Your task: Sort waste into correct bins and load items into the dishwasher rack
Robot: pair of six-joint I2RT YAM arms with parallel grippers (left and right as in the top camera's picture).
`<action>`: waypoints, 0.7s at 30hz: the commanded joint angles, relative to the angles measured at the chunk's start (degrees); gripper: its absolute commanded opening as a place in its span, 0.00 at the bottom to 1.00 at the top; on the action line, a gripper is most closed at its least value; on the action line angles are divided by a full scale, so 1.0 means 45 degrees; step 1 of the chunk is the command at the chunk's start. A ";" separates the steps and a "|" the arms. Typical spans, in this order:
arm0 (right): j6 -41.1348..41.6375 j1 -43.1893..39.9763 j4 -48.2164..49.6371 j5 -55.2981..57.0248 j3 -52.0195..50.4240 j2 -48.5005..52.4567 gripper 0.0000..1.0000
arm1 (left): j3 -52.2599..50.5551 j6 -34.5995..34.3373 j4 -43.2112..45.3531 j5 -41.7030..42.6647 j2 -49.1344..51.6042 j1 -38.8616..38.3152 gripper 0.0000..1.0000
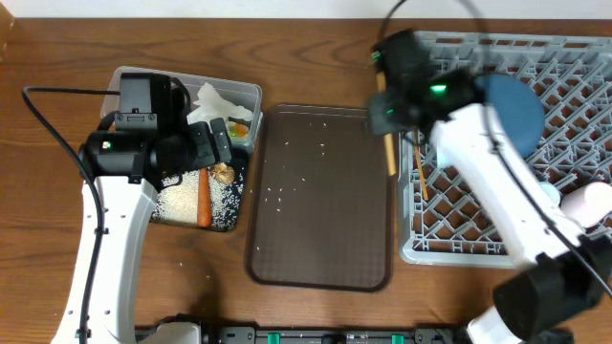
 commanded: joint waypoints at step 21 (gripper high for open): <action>-0.0899 -0.0981 -0.0267 -0.0253 0.1015 -0.0874 0.54 | 0.0146 0.0160 -0.0019 -0.0073 -0.0015 0.0044 0.98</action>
